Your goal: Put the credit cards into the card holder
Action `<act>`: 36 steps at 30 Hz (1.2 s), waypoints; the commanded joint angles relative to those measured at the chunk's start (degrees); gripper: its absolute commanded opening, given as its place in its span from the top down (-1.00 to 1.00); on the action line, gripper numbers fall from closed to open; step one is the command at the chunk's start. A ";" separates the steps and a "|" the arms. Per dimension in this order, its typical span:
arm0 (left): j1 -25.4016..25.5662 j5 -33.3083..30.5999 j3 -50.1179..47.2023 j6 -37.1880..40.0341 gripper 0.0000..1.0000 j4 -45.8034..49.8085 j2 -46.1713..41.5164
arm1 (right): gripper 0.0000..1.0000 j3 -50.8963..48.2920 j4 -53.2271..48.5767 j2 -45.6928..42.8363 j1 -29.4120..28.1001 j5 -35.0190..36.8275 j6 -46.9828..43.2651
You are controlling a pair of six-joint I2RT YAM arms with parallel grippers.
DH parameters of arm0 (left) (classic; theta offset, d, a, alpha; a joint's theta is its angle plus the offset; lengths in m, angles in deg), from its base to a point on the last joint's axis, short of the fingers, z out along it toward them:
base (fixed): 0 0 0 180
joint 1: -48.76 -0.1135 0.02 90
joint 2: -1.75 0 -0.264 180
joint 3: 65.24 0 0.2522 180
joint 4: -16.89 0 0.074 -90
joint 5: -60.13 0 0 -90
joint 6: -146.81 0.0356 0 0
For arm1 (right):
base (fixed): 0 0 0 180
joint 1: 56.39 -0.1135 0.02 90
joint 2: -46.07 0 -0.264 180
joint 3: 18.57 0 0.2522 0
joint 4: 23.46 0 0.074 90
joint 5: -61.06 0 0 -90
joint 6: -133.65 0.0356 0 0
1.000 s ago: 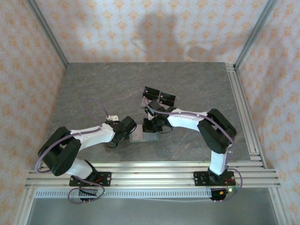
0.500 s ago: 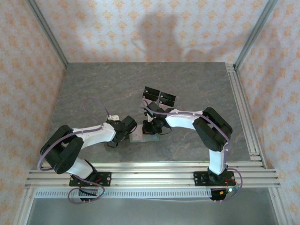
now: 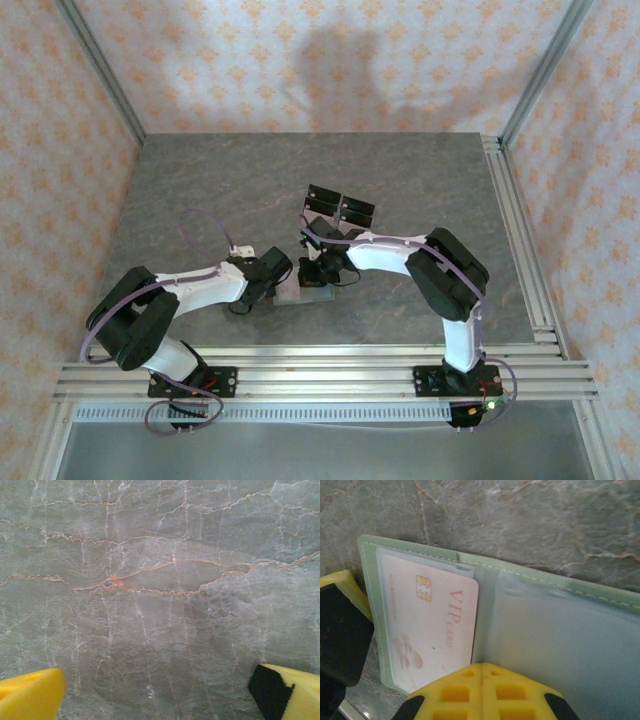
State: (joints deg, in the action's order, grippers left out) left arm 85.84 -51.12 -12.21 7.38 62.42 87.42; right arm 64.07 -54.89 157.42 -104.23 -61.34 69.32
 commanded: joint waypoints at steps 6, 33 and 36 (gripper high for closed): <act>-0.17 2.90 -1.94 0.91 -0.99 -4.43 2.12 | 0.91 2.30 -3.54 0.19 -0.51 1.14 -1.74; -0.17 2.70 1.16 3.38 -1.00 -1.62 -1.66 | 0.13 2.05 -11.70 -7.60 3.85 7.95 -8.02; -0.16 2.97 1.24 3.37 -1.00 -1.94 -1.18 | 0.13 1.91 -11.26 -6.75 3.71 7.90 -7.83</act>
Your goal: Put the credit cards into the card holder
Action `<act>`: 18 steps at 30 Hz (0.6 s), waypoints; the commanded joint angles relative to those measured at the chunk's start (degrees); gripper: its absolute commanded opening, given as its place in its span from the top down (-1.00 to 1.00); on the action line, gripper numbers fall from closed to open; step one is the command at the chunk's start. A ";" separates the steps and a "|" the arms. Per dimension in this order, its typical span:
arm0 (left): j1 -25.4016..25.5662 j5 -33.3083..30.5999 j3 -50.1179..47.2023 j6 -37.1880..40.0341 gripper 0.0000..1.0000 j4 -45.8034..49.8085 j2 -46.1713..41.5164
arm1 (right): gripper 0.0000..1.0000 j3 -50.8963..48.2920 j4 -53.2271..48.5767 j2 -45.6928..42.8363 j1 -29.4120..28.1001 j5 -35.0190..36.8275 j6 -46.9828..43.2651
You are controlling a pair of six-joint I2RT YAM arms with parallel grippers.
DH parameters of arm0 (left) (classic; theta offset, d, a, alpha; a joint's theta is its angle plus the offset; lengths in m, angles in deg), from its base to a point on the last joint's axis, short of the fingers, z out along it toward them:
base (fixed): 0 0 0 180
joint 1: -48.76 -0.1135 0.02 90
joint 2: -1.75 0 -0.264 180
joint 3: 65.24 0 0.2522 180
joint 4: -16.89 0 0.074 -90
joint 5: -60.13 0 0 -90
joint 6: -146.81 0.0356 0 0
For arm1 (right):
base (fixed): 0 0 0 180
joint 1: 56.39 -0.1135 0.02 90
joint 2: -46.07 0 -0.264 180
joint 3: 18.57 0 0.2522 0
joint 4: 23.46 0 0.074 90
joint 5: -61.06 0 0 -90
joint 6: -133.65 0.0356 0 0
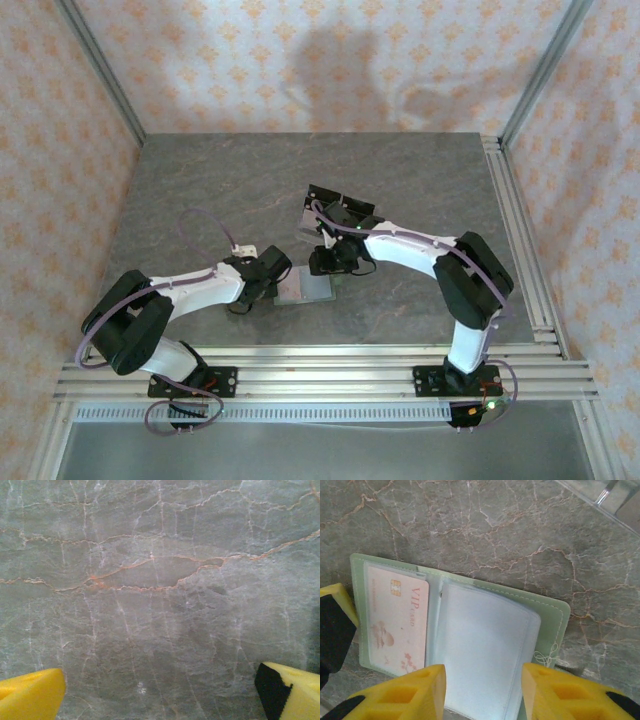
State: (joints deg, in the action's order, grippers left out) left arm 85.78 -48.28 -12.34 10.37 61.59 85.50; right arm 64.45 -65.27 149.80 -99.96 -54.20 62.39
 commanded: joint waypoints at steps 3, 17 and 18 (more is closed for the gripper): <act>-0.10 0.20 1.35 0.47 -1.00 -1.24 0.89 | 0.13 1.32 -0.42 1.50 -0.55 0.99 -0.65; -0.07 0.49 0.42 0.29 -0.99 -2.36 1.33 | 0.12 -1.31 1.93 4.02 0.13 0.48 -0.07; -0.06 0.54 0.40 0.31 -1.00 -2.46 1.40 | 0.12 -1.52 2.48 4.23 0.22 -0.24 0.21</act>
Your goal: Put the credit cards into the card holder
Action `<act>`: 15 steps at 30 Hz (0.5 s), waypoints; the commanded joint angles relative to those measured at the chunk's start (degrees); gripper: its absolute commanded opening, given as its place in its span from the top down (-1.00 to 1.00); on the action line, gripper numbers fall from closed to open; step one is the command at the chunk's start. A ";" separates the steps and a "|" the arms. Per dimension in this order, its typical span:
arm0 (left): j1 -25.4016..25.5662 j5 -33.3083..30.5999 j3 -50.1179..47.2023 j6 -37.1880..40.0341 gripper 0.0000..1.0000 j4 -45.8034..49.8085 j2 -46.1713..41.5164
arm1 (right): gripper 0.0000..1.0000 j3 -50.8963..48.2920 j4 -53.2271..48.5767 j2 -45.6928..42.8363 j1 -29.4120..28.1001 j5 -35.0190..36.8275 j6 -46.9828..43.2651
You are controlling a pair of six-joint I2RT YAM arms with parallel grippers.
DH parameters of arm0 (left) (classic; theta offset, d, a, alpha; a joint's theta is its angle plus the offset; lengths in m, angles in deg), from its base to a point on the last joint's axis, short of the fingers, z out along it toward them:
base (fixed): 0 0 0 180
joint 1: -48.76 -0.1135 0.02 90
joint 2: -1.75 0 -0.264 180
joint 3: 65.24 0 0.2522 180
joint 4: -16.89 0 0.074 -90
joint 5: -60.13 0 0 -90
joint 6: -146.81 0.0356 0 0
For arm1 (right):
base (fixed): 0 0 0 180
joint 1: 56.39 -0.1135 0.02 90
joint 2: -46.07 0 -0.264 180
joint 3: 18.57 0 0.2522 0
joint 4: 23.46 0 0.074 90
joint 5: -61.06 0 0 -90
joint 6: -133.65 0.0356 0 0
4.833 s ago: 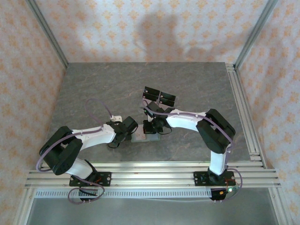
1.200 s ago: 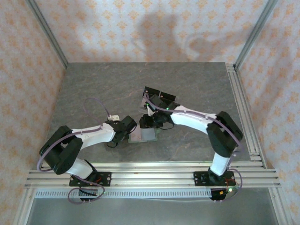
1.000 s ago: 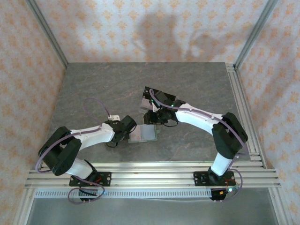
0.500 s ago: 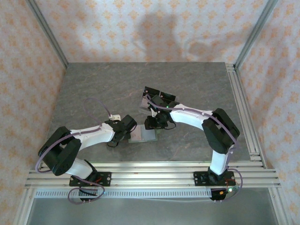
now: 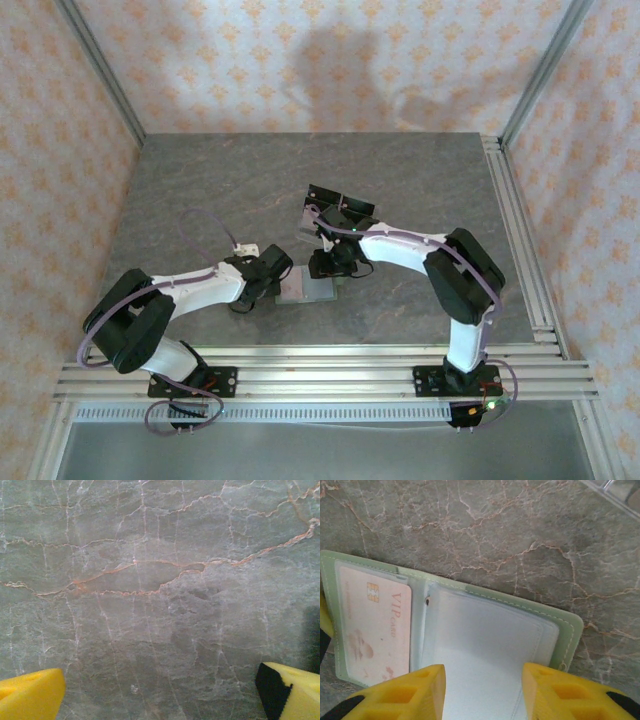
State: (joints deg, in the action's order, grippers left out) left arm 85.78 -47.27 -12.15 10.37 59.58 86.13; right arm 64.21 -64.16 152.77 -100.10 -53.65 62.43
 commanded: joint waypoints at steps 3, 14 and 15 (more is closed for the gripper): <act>-0.03 -0.45 0.08 0.20 -1.00 -0.49 0.86 | 0.12 -2.25 3.13 1.68 0.71 -2.76 1.10; 0.08 -0.21 0.04 0.10 -1.00 -0.89 1.05 | 0.13 -6.26 12.84 -0.25 2.04 -12.50 5.59; 0.16 -0.11 0.04 0.03 -1.00 -0.94 1.05 | 0.13 -6.26 13.32 -0.42 2.04 -13.38 5.88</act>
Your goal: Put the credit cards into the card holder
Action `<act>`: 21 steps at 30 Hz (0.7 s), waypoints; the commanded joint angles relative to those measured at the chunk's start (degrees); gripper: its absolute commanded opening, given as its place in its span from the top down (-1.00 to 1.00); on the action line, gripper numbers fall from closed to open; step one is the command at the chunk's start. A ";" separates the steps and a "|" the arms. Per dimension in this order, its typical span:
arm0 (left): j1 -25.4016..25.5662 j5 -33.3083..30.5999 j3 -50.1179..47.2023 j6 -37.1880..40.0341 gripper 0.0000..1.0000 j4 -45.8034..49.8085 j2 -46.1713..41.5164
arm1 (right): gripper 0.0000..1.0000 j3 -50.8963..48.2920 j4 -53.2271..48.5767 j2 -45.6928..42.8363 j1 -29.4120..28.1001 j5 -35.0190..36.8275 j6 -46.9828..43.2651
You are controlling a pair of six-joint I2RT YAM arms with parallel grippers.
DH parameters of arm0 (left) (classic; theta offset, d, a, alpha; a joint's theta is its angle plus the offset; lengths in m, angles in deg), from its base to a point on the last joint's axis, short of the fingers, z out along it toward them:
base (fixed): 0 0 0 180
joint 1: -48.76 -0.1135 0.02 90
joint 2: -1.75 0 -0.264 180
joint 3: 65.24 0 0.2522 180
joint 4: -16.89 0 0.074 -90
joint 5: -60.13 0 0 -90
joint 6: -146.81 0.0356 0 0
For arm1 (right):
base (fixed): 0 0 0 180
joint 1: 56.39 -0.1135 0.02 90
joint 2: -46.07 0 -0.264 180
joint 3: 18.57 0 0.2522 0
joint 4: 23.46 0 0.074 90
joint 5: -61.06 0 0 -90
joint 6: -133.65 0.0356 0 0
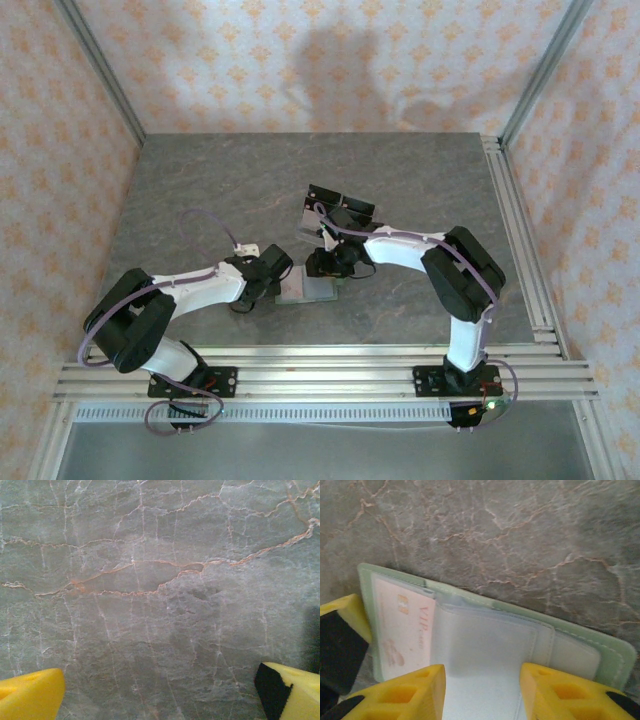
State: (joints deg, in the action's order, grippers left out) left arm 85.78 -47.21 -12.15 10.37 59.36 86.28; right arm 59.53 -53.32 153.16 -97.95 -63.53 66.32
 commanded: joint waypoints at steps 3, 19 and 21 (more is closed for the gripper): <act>0.25 -0.19 -0.04 0.03 -0.99 -0.81 0.94 | 0.13 -1.79 4.23 -1.02 -0.10 -5.52 2.95; 0.51 -0.94 0.20 -0.23 -0.99 0.96 -1.96 | 0.14 0.20 6.76 -0.23 -1.06 -8.50 5.50; 0.52 -1.75 0.21 -0.53 -0.99 2.00 -3.45 | 0.14 0.84 6.69 0.31 -1.45 -8.57 5.61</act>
State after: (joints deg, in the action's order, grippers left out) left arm 85.80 -47.21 -12.15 10.35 59.56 85.69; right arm 58.50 -47.83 153.18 -98.57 -71.09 71.17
